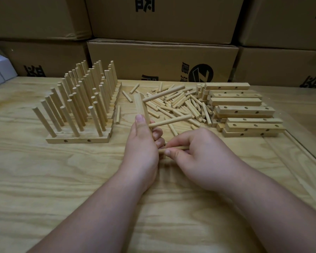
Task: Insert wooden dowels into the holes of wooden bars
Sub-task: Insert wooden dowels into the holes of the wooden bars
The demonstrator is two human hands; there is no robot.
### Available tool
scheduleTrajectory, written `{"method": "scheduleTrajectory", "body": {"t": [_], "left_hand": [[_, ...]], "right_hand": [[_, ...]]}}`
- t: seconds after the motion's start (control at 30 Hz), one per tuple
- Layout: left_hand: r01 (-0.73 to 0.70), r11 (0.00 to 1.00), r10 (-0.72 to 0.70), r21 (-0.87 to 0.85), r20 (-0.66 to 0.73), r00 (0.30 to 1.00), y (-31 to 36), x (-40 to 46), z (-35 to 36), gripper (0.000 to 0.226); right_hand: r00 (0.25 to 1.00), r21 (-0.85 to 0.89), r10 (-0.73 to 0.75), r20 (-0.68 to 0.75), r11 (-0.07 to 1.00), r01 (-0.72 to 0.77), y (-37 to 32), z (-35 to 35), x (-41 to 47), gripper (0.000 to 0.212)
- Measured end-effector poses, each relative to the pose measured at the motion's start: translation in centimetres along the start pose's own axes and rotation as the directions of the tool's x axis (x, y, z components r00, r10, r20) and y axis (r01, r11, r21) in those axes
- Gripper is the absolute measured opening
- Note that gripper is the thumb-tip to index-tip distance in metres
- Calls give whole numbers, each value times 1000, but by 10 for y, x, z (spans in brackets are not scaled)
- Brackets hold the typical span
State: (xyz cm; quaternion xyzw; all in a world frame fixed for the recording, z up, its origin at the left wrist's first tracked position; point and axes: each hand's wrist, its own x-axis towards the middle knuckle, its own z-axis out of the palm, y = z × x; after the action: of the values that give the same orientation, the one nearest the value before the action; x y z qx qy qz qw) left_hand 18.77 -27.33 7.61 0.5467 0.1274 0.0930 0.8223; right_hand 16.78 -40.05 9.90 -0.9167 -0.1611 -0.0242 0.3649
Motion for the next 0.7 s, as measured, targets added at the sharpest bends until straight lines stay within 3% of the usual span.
{"method": "scheduleTrajectory", "body": {"t": [0.4, 0.6, 0.7], "left_hand": [[-28, 999, 28, -20, -21, 999, -1, 0, 0, 43], [75, 972, -51, -224, 112, 992, 0, 2, -6, 34], [119, 955, -84, -272, 138, 987, 0, 4, -8, 26]], "right_hand": [[1000, 29, 16, -17, 999, -15, 1, 3, -2, 7], [999, 46, 37, 35, 998, -38, 3, -8, 3, 7], [995, 191, 64, 79, 978, -78, 5, -20, 5, 23]]}}
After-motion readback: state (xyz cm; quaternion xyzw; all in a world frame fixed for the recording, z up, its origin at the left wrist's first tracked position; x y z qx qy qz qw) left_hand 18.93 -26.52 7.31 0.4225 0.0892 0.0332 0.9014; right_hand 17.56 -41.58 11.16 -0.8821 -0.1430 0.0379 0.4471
